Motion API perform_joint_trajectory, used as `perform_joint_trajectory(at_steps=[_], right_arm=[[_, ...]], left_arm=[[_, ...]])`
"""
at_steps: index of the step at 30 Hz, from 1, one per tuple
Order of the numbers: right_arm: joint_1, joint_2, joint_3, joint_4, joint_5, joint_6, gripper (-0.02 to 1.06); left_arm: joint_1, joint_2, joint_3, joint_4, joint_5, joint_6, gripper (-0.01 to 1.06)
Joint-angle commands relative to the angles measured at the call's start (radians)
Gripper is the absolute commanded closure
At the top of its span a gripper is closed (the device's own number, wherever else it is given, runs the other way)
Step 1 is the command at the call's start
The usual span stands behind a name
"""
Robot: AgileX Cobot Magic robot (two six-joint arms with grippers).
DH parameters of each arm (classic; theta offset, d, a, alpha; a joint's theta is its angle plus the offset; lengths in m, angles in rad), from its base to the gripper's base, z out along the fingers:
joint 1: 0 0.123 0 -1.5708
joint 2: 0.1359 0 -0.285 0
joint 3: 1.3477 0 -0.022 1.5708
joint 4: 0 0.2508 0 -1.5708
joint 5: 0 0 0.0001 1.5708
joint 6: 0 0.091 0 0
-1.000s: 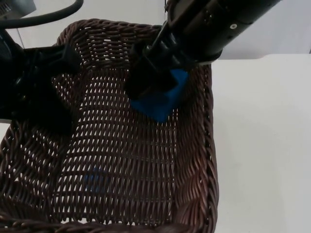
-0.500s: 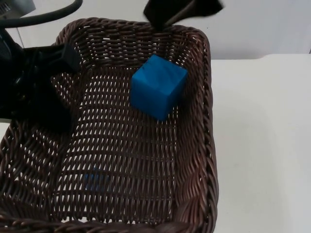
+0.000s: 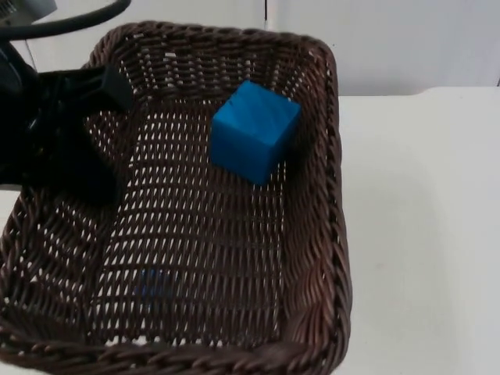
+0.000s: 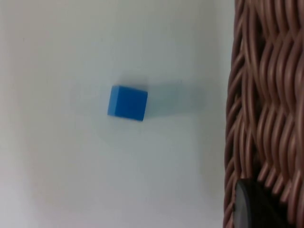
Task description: Pick up the basket with the left hand and place the largest block into the basket with the right hand.
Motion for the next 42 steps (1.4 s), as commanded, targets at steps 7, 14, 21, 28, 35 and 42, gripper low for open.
perform_joint_trajectory(at_steps=[7,14,21,28,35,42], right_arm=[[0.004,-0.009,0.009,-0.006,-0.004,-0.002,0.21],[0.004,-0.009,0.008,-0.002,0.003,-0.002,0.21],[0.004,-0.009,0.008,-0.004,0.040,0.013,0.21],[0.004,-0.012,0.011,-0.004,0.064,0.017,0.21],[0.004,-0.112,0.086,-0.006,-0.003,0.039,0.21],[0.004,-0.270,0.189,-0.006,-0.024,0.058,0.21]], left_arm=[[0.003,0.025,-0.003,-0.129,-0.074,0.068,1.05],[0.003,0.147,-0.003,-0.392,-0.124,0.294,1.05],[0.003,0.277,-0.005,-0.649,-0.140,0.534,1.05],[0.003,0.401,-0.060,-0.777,-0.115,0.670,1.05],[0.003,0.494,-0.133,-0.777,-0.107,0.681,1.05],[-0.039,0.594,-0.217,-0.777,-0.118,0.687,1.05]])
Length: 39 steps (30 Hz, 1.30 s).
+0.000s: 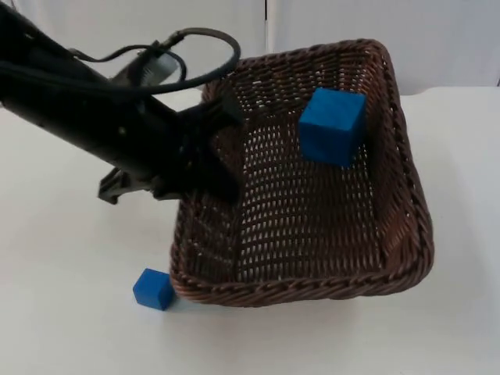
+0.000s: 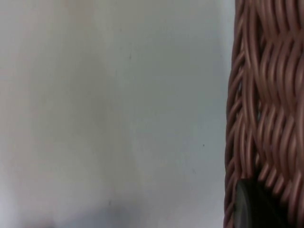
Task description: Pick up the basket with the left hand and place the largest block into the basket with the right hand.
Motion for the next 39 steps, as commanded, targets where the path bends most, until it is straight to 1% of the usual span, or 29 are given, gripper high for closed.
perform_joint_trajectory(at_steps=[1,2,6,11,15,21,23,39], right_arm=[[0.004,-0.066,0.029,-0.003,-0.022,0.016,0.21],[0.004,-0.066,0.029,-0.003,-0.022,0.016,0.21],[0.004,-0.165,0.064,-0.003,-0.024,0.016,0.21],[0.004,-0.224,0.069,-0.003,-0.017,0.017,0.21],[0.004,-0.281,0.069,-0.003,-0.008,0.023,0.21],[0.004,-0.301,0.069,-0.003,0.031,0.023,0.21],[0.004,-0.301,0.069,-0.003,0.047,0.023,0.21],[0.004,-0.301,0.069,-0.003,0.064,0.023,0.21]], left_arm=[[-0.036,0.036,-0.045,-0.042,0.008,0.011,1.05],[-0.036,0.036,-0.045,-0.042,0.008,0.011,1.05],[-0.081,0.136,-0.126,-0.042,-0.012,0.011,1.05],[-0.089,0.200,-0.178,-0.059,-0.012,0.003,1.05],[-0.089,0.260,-0.235,-0.103,-0.012,0.003,1.05],[-0.089,0.267,-0.245,-0.134,-0.039,0.003,1.05],[-0.089,0.267,-0.245,-0.138,-0.064,0.003,1.05],[-0.091,0.279,-0.243,-0.134,-0.090,0.003,1.05]])
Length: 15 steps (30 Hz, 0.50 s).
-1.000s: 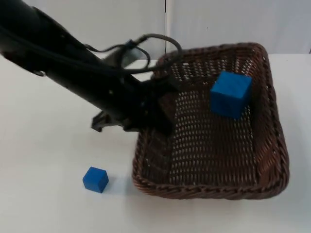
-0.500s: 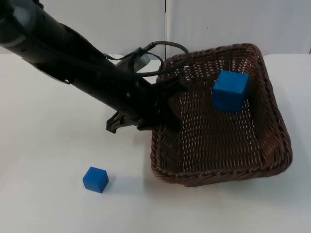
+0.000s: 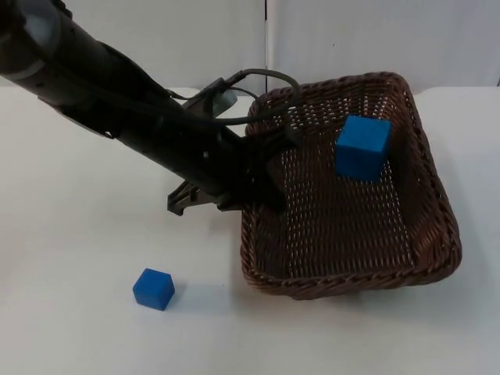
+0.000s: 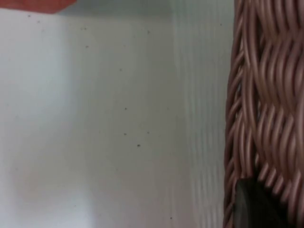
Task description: Pick up the basket with the left hand and place the largest block into the basket with the right hand.
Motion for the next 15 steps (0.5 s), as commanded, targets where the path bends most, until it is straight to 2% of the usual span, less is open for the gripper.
perform_joint_trajectory(at_steps=[1,3,7,8,11,12,15], right_arm=[[0.004,-0.006,0.001,-0.003,0.005,0.002,0.21],[0.004,-0.006,0.001,-0.003,0.007,0.002,0.21],[0.004,-0.006,0.001,-0.003,0.017,0.002,0.21],[0.004,-0.006,0.001,-0.003,0.017,0.002,0.21],[0.004,-0.006,0.001,-0.003,0.022,0.002,0.21],[0.004,-0.006,0.001,-0.003,0.022,0.002,0.21],[0.004,-0.006,0.001,-0.003,0.022,0.002,0.21]], left_arm=[[-0.005,-0.009,-0.007,-0.032,0.007,-0.001,1.04],[-0.005,-0.009,-0.007,-0.032,0.007,-0.001,1.02],[-0.005,-0.009,-0.007,-0.023,0.017,-0.001,0.78],[-0.005,-0.009,-0.007,-0.023,0.017,-0.001,0.78],[-0.005,-0.009,-0.007,-0.023,0.023,-0.004,0.56],[-0.005,-0.009,-0.007,-0.023,0.023,-0.004,0.56],[-0.005,-0.009,-0.007,-0.024,0.045,-0.004,0.43]])
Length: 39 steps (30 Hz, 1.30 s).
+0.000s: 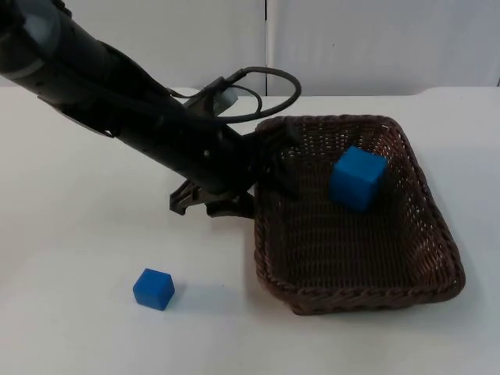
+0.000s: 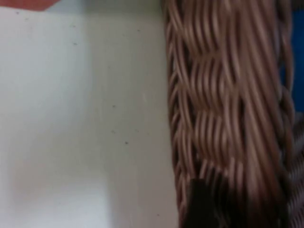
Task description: Pick up the basket with the left hand and place the largest block into the basket with the right hand.
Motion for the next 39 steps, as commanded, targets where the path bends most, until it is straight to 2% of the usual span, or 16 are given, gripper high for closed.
perform_joint_trajectory(at_steps=[1,6,15,21,24,33,39], right_arm=[[0.004,-0.006,0.001,-0.003,0.002,-0.002,0.21],[0.004,-0.006,0.001,-0.003,0.002,-0.006,0.21],[0.004,-0.006,0.001,-0.003,0.002,-0.006,0.21],[0.004,-0.006,0.001,-0.007,-0.001,-0.006,0.21],[0.004,-0.006,0.001,-0.007,-0.001,-0.006,0.21],[0.004,-0.006,0.001,-0.007,-0.005,-0.006,0.21],[0.004,-0.006,0.003,-0.002,-0.004,-0.006,0.21]], left_arm=[[-0.005,-0.009,-0.007,-0.018,0.032,-0.002,0.41],[0.009,-0.028,-0.007,0.026,0.047,-0.002,0.40],[0.046,-0.140,-0.007,0.189,-0.007,-0.041,0.40],[0.067,-0.238,-0.005,0.382,-0.007,-0.180,0.40],[0.067,-0.274,-0.005,0.422,-0.002,-0.202,0.40],[0.060,-0.428,-0.005,0.497,0.079,-0.205,0.41],[0.008,-0.542,0.002,0.585,0.126,-0.210,0.41]])
